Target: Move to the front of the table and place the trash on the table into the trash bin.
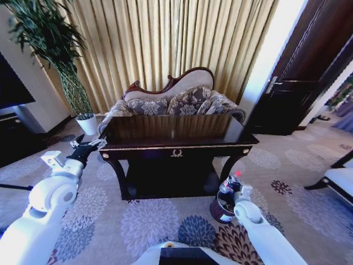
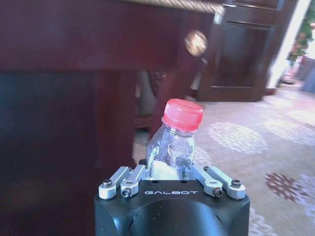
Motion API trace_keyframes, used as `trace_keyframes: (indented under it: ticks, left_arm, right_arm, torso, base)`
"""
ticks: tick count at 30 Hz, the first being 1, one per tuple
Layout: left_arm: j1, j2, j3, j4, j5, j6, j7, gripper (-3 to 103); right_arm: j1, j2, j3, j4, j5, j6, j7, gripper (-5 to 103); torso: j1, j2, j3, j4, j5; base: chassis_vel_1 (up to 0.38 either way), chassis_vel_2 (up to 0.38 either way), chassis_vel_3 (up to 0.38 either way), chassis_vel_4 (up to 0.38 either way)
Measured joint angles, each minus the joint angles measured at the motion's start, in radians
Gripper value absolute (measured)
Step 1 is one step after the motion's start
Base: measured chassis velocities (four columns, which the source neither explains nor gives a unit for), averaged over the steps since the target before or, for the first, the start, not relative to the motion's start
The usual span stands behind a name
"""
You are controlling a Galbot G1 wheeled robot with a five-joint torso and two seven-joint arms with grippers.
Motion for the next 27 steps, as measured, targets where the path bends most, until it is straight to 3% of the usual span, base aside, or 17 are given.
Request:
trace_keyframes:
  ticks: [5, 9, 20, 23, 24, 26, 27]
  left_arm:
    - [0.012, 0.001, 0.000, -0.022, 0.001, -0.001, -0.001, 100]
    - [0.011, 0.001, 0.005, -0.025, 0.003, -0.002, -0.002, 100]
    - [0.013, 0.005, -0.002, -0.029, 0.003, -0.003, -0.003, 100]
    - [0.013, 0.005, -0.002, -0.029, 0.003, -0.003, -0.003, 100]
    - [0.012, 0.005, 0.001, -0.028, 0.003, -0.003, -0.003, 100]
    - [0.011, 0.005, 0.004, -0.028, 0.003, -0.003, -0.003, 100]
    - [0.007, 0.005, 0.010, -0.027, 0.002, -0.003, -0.004, 100]
  right_arm:
    - [0.111, 0.036, -0.014, -0.227, -0.048, 0.101, 0.000, 27]
    - [0.188, 0.049, -0.021, -0.344, -0.065, 0.141, -0.004, 27]
    - [0.273, 0.057, -0.018, -0.457, -0.130, 0.161, -0.016, 25]
    - [0.272, 0.055, -0.015, -0.452, -0.130, 0.157, -0.009, 36]
    - [0.270, 0.053, -0.015, -0.441, -0.127, 0.150, 0.002, 47]
    - [0.269, 0.052, -0.015, -0.435, -0.126, 0.146, 0.006, 47]
    - [0.267, 0.050, -0.015, -0.427, -0.121, 0.142, 0.009, 52]
  torso:
    - [0.000, 0.000, 0.000, 0.0001, 0.0001]
    - [0.000, 0.000, 0.000, 0.0001, 0.0000]
    - [0.000, 0.000, 0.000, 0.0000, 0.0000]
    - [0.000, 0.000, 0.000, 0.0000, 0.0000]
    - [0.000, 0.000, 0.000, 0.0000, 0.0000]
    - [0.000, 0.000, 0.000, 0.0001, 0.0000]
    - [0.000, 0.000, 0.000, 0.0001, -0.0001]
  base:
    - [0.000, 0.000, 0.000, 0.000]
    - [0.000, 0.000, 0.000, 0.000]
    - [0.000, 0.000, 0.000, 0.000]
    - [0.000, 0.000, 0.000, 0.000]
    - [0.000, 0.000, 0.000, 0.000]
    - [0.000, 0.000, 0.000, 0.000]
    - [0.000, 0.000, 0.000, 0.000]
